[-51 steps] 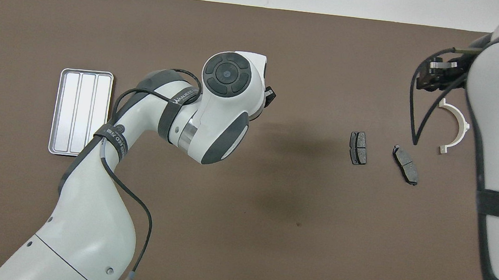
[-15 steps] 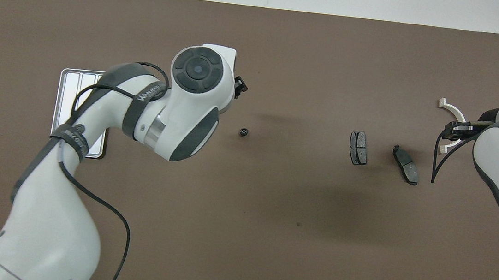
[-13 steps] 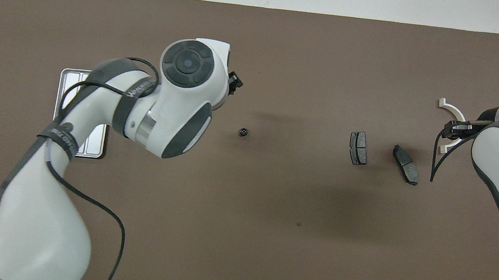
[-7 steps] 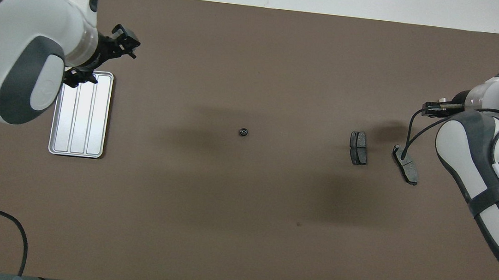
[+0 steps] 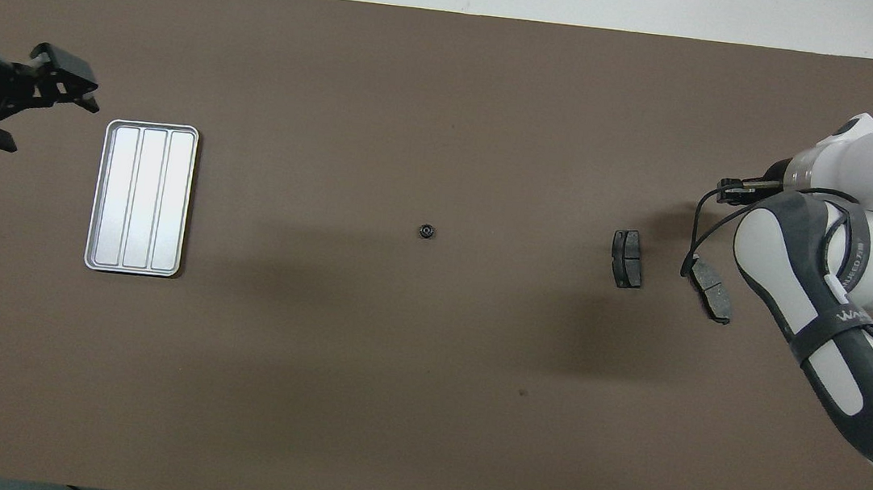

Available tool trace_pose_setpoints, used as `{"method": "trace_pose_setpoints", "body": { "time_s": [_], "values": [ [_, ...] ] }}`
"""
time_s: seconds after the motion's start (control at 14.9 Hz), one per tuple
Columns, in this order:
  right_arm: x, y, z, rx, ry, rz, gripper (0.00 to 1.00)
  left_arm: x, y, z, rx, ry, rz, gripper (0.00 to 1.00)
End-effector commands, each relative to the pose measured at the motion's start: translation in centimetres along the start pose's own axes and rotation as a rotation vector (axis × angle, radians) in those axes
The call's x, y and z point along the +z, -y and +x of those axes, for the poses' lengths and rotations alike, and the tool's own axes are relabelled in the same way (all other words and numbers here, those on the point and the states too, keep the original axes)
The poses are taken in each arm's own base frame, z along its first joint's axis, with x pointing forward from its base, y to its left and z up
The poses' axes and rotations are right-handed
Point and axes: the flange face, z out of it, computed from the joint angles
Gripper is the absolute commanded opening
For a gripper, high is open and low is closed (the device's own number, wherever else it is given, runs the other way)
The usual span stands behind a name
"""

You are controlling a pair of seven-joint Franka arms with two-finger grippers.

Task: Place bearing gear from tray to pile

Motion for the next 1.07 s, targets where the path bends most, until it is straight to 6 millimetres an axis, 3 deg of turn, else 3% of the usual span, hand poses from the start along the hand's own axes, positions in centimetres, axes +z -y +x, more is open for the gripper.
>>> {"method": "trace_pose_setpoints", "body": {
  "time_s": [0.0, 0.27, 0.6, 0.67, 0.74, 0.87, 0.94, 1.01],
  "values": [
    [2.1, -0.3, -1.3, -0.002, 0.041, -0.01, 0.0, -1.9, 5.1, -2.1, 0.076, 0.036, 0.0, 1.0],
    [4.2, -0.3, -2.2, -0.002, 0.079, -0.008, 0.0, -1.9, 6.9, -2.8, 0.107, 0.083, -0.024, 1.0],
    [5.6, -0.4, -2.6, 0.0, 0.093, -0.009, 0.02, -1.2, 6.6, -2.5, 0.108, 0.044, -0.041, 1.0],
    [5.6, -0.3, -2.6, 0.0, 0.093, -0.009, 0.33, -1.4, 6.3, -2.2, 0.11, 0.021, -0.05, 1.0],
    [5.5, -0.3, -2.6, 0.001, 0.096, -0.008, 0.57, -1.2, 6.1, -2.0, 0.112, 0.015, -0.053, 1.0],
    [5.1, -0.3, -2.6, 0.001, 0.102, -0.007, 0.93, -0.9, 5.8, -1.7, 0.115, 0.011, -0.052, 1.0],
    [4.7, -0.1, -2.6, -0.002, 0.105, -0.005, 1.0, -0.7, 5.3, -1.7, 0.124, 0.011, -0.051, 1.0],
    [3.9, 0.3, -2.5, -0.004, 0.113, -0.001, 1.0, -0.5, 4.8, -1.7, 0.129, 0.013, -0.052, 1.0]
  ]
}}
